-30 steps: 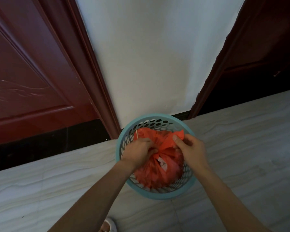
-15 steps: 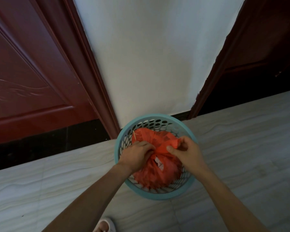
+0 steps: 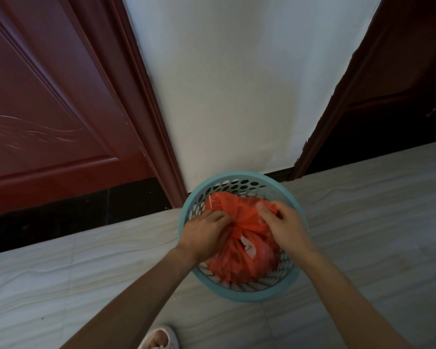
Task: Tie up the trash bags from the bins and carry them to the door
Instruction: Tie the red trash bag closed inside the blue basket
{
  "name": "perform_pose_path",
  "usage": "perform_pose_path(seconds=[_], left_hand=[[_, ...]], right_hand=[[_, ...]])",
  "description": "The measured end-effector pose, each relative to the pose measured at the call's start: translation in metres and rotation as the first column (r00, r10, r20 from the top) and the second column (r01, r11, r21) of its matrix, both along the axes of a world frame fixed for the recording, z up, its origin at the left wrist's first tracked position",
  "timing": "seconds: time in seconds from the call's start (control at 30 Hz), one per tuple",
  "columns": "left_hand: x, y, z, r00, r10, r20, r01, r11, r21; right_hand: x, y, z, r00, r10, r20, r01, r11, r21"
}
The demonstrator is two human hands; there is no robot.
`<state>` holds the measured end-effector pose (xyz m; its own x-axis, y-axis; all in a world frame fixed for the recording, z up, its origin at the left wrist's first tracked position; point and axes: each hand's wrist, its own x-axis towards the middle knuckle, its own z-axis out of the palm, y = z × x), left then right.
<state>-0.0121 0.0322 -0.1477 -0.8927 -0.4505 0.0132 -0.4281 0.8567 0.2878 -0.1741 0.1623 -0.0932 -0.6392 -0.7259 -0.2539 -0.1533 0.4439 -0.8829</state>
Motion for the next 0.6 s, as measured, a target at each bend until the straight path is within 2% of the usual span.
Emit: perform_pose_path(seconds=[0.13, 0.23, 0.3, 0.4, 0.5, 0.6], left_hand=[[0.038, 0.005, -0.003, 0.993, 0.057, -0.104, -0.071, 0.989, -0.131], [0.056, 0.005, -0.009, 0.959, 0.281, -0.022, -0.28, 0.959, 0.043], [0.054, 0.002, -0.014, 0.934, 0.349, 0.07, -0.356, 0.921, 0.159], [0.049, 0.003, -0.016, 0.933, 0.35, 0.087, -0.358, 0.926, 0.118], [0.049, 0.005, -0.017, 0.929, 0.362, 0.081, -0.368, 0.927, 0.075], [0.047, 0.003, -0.023, 0.933, 0.355, 0.056, -0.359, 0.916, 0.177]], right_hand=[[-0.003, -0.004, 0.012, 0.996, 0.066, 0.058, -0.064, 0.998, -0.025], [0.005, -0.011, 0.017, 0.995, 0.059, 0.086, -0.058, 0.998, -0.013], [0.015, -0.018, 0.023, 0.994, 0.066, 0.087, -0.064, 0.998, -0.025], [0.026, -0.027, 0.026, 0.993, 0.107, 0.049, -0.106, 0.994, -0.03], [0.031, -0.035, 0.028, 0.997, 0.066, 0.028, -0.064, 0.996, -0.056], [0.035, -0.045, 0.042, 0.999, -0.009, 0.048, 0.016, 0.989, -0.15]])
